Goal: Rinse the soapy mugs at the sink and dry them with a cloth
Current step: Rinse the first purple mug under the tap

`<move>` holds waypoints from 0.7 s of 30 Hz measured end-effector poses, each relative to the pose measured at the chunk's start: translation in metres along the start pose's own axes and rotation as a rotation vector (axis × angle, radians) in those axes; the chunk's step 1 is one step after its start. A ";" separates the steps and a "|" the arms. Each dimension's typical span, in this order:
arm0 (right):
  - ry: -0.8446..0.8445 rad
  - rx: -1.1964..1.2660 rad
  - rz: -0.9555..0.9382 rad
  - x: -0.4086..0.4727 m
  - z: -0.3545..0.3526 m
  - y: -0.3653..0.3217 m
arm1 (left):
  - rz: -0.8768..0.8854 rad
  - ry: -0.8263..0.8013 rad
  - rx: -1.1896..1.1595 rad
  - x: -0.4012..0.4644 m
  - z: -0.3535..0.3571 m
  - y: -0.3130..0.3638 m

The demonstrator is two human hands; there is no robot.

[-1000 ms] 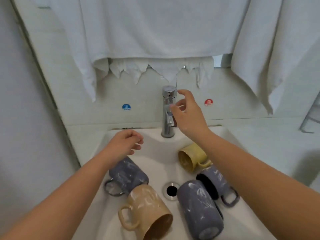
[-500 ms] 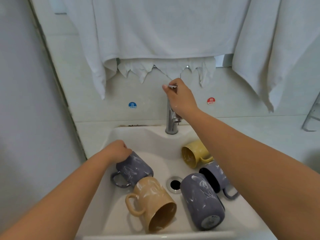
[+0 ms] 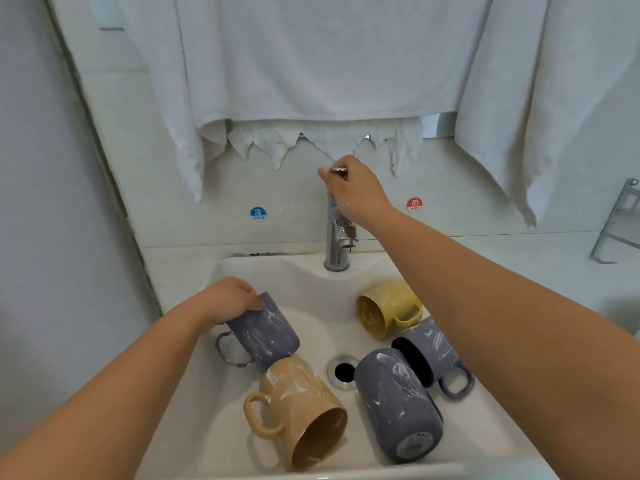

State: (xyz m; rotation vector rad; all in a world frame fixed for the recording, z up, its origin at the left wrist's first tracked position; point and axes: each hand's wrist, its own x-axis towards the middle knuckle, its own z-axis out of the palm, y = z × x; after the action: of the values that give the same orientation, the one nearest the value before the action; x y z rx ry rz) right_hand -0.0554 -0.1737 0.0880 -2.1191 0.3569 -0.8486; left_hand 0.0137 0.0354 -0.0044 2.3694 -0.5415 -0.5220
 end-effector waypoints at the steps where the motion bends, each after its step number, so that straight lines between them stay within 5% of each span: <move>1: -0.004 -0.006 0.003 0.000 0.000 0.000 | 0.023 0.023 -0.010 -0.002 0.000 0.003; 8: -0.033 -0.011 0.023 0.003 -0.002 -0.003 | 0.129 0.122 -0.308 -0.016 0.007 0.031; 13: -0.069 -0.001 0.017 0.002 -0.005 -0.001 | 0.044 0.053 -0.588 -0.016 0.031 0.043; 21: -0.093 -0.047 0.013 0.009 -0.009 -0.006 | 0.004 0.038 -0.697 -0.013 0.052 0.050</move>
State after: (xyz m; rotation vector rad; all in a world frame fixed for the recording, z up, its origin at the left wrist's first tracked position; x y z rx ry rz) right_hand -0.0552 -0.1795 0.1006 -2.1890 0.3450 -0.7375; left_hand -0.0350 -0.0196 -0.0053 1.7079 -0.2805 -0.5524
